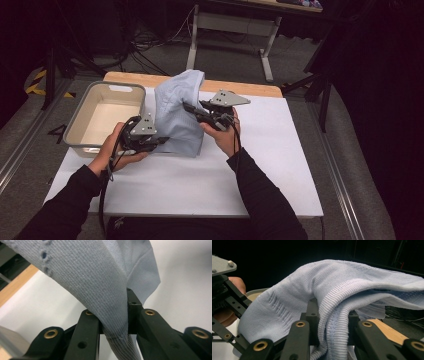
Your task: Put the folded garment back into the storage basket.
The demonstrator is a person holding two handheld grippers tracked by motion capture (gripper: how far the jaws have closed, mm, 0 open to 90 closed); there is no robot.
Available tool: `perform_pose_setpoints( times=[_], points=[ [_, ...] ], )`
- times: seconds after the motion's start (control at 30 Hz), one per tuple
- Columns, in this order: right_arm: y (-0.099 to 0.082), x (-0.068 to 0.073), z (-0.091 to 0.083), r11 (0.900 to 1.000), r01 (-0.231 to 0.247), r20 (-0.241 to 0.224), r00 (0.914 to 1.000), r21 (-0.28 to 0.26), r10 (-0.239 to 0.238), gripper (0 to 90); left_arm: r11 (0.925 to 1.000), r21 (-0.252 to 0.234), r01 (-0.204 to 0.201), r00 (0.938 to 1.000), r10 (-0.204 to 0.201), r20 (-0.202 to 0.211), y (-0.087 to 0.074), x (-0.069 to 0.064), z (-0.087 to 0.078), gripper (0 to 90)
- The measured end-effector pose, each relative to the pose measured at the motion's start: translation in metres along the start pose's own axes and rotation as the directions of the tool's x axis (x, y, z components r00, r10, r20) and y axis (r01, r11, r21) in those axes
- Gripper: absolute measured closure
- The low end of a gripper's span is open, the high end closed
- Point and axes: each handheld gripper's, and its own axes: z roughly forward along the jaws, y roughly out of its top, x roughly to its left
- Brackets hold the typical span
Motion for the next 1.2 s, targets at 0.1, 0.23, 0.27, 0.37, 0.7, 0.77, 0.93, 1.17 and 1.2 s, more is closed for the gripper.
perform_pose_setpoints(
  times=[0.1,0.23,0.27,0.37,0.7,0.77,0.93,1.17,1.2],
  points=[
    [0.006,0.004,0.006,0.9999,0.014,0.003,0.9999,-0.004,-0.014,73.5,1.0000,0.000,0.002,0.9999,-0.002,-0.012,-0.001,0.003,-0.007,77.9],
    [0.010,0.008,0.011,0.9997,0.019,0.000,0.9998,-0.013,-0.019,73.4,1.0000,0.006,0.001,0.9998,-0.001,-0.021,-0.003,0.006,-0.014,78.0],
    [0.011,0.008,0.013,0.9997,0.018,-0.002,0.9998,-0.015,-0.018,73.4,0.9999,0.009,0.003,0.9996,-0.003,-0.030,-0.003,0.007,-0.016,77.9],
    [0.013,0.009,0.019,0.9997,0.015,-0.008,0.9998,-0.019,-0.016,73.4,0.9998,0.022,-0.003,0.9989,0.004,-0.046,-0.003,0.009,-0.022,77.9],
    [0.026,0.017,0.041,0.9989,0.036,-0.011,0.9993,-0.031,-0.036,73.6,0.9998,0.021,0.002,0.9968,-0.001,-0.080,-0.012,0.023,-0.037,77.9],
    [0.028,0.018,0.045,0.9990,0.032,-0.015,0.9994,-0.031,-0.032,73.5,0.9998,0.020,0.007,0.9963,-0.005,-0.086,-0.013,0.025,-0.040,77.9],
    [0.034,0.023,0.057,0.9984,0.044,-0.013,0.9989,-0.037,-0.044,73.6,0.9998,0.011,0.019,0.9950,-0.017,-0.098,-0.019,0.031,-0.047,77.9],
    [0.038,0.027,0.070,0.9987,0.041,-0.019,0.9990,-0.031,-0.041,73.7,0.9988,0.008,0.049,0.9924,-0.048,-0.113,-0.028,0.040,-0.053,78.0],
    [0.038,0.027,0.073,0.9988,0.036,-0.020,0.9991,-0.032,-0.037,73.7,0.9987,0.008,0.051,0.9919,-0.050,-0.116,-0.029,0.040,-0.054,78.0]
  ],
)
